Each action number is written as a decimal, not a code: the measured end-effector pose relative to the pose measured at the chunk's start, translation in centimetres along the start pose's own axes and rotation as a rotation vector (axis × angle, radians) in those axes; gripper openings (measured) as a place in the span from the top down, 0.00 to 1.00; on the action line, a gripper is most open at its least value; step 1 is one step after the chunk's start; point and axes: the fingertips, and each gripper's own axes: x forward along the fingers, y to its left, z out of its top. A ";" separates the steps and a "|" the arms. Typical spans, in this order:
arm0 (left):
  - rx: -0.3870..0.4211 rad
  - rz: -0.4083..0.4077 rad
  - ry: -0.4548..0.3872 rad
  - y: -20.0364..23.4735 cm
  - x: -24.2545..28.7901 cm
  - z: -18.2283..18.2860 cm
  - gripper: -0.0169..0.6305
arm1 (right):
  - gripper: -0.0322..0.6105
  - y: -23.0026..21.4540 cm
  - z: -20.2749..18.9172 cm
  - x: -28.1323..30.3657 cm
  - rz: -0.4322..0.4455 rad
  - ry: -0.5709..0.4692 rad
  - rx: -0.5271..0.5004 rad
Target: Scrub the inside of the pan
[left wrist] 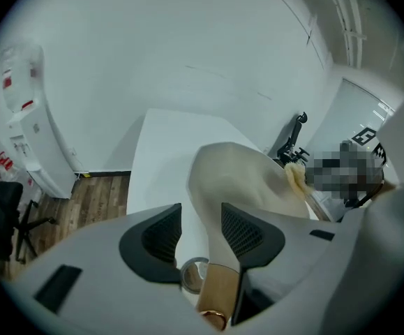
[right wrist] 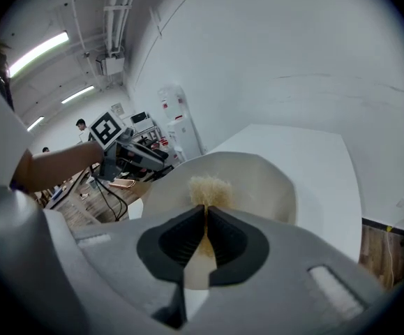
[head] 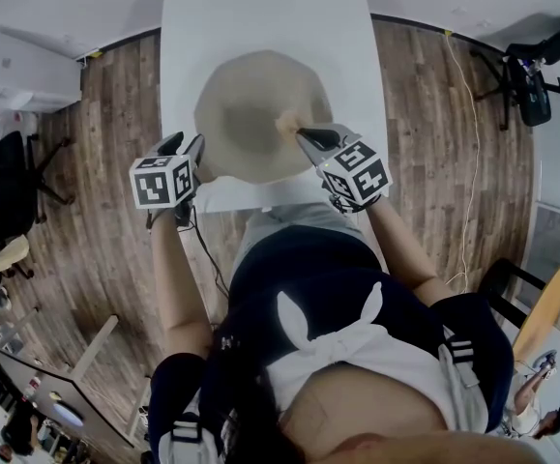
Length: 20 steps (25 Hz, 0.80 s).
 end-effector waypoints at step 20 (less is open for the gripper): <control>-0.159 -0.100 0.111 0.9 4.0 -0.5 0.87 | 0.93 7.2 -2.0 4.5 0.432 0.215 -0.257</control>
